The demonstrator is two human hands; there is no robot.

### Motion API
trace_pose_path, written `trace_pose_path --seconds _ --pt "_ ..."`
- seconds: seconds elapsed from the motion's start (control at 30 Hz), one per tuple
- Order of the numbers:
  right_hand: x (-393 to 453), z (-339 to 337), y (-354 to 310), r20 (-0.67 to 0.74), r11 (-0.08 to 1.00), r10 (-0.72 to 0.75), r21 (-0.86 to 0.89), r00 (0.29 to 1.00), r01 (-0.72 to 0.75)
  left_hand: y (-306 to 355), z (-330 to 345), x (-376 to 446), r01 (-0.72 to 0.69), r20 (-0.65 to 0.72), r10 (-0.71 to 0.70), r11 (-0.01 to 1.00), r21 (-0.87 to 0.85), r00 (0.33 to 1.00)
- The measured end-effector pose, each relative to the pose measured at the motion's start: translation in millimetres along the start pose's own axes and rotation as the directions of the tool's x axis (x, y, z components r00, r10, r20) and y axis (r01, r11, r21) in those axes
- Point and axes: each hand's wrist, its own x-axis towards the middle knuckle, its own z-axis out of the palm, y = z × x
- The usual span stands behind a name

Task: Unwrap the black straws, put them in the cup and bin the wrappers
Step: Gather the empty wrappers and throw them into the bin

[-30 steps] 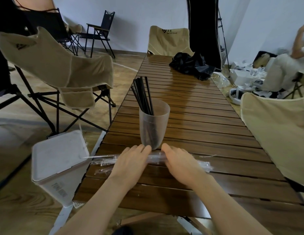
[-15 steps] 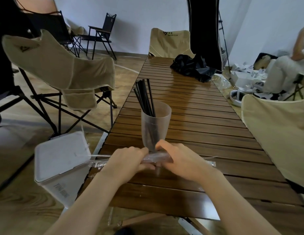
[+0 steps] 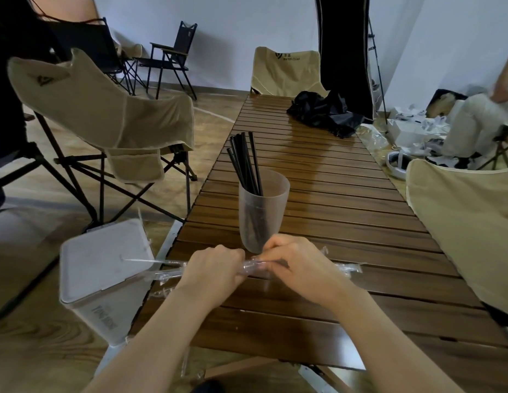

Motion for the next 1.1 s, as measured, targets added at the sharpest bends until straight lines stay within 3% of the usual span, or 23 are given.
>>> trace_pose_path --seconds 0.27,0.47,0.8,1.1 --pt "3 2 -9 -0.145 0.998 0.023 0.065 0.989 -0.013 2 3 0 0.000 0.004 0.000 1.000 -0.009 1.000" --pt "1 -1 -12 -0.075 0.998 0.047 0.051 0.996 -0.044 -2 3 -1 0.013 0.013 -0.013 0.999 -0.033 1.000" --pt "2 4 -26 -0.109 0.995 0.052 -0.076 0.993 -0.061 10 1 -1 -0.032 -0.045 0.029 0.998 -0.054 0.999" --pt "0 -5 7 -0.052 0.978 0.190 0.102 0.980 -0.184 -4 -3 0 -0.024 0.021 0.025 0.999 -0.048 0.999"
